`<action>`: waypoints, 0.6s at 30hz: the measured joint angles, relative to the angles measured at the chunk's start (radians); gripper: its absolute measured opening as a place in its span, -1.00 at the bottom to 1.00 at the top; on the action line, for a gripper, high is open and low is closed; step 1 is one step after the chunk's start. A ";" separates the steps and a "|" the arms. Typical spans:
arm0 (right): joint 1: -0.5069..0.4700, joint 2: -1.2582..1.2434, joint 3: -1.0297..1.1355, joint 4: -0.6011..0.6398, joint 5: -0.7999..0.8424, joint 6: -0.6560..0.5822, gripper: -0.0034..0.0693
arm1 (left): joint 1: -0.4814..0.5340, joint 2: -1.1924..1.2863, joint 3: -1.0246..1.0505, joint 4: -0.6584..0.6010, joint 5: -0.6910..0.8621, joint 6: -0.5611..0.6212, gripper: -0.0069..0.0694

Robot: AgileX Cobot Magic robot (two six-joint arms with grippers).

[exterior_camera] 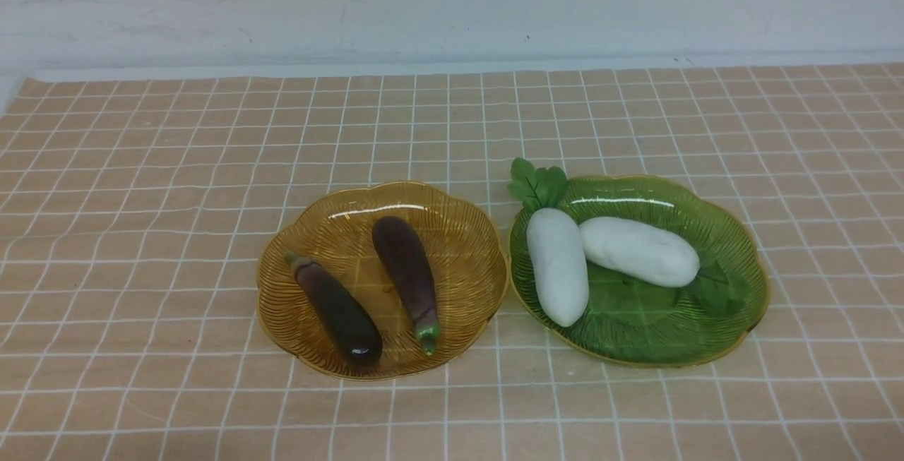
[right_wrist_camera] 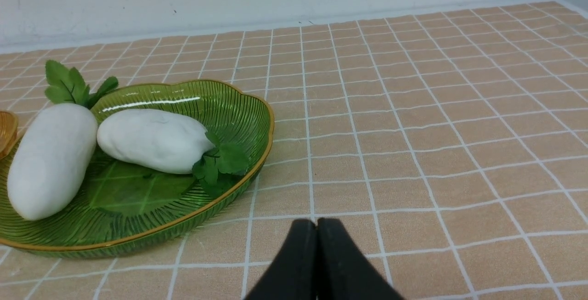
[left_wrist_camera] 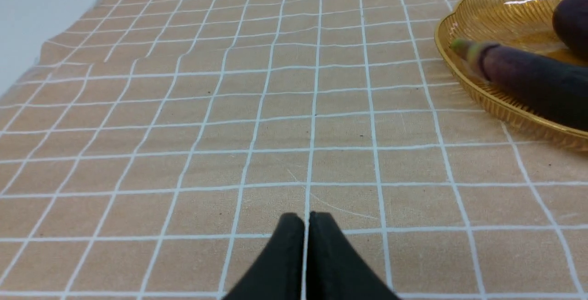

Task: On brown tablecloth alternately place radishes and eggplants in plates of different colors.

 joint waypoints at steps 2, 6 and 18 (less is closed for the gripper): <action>0.000 0.000 0.000 0.000 0.000 0.000 -0.95 | -0.022 0.000 0.000 0.000 0.000 0.000 -0.83; 0.000 0.000 0.000 0.000 0.000 0.000 -0.95 | -0.049 0.000 0.000 0.000 0.000 0.000 -0.83; 0.000 0.000 0.000 0.000 0.000 -0.001 -0.95 | -0.054 0.000 0.000 0.000 0.000 0.000 -0.83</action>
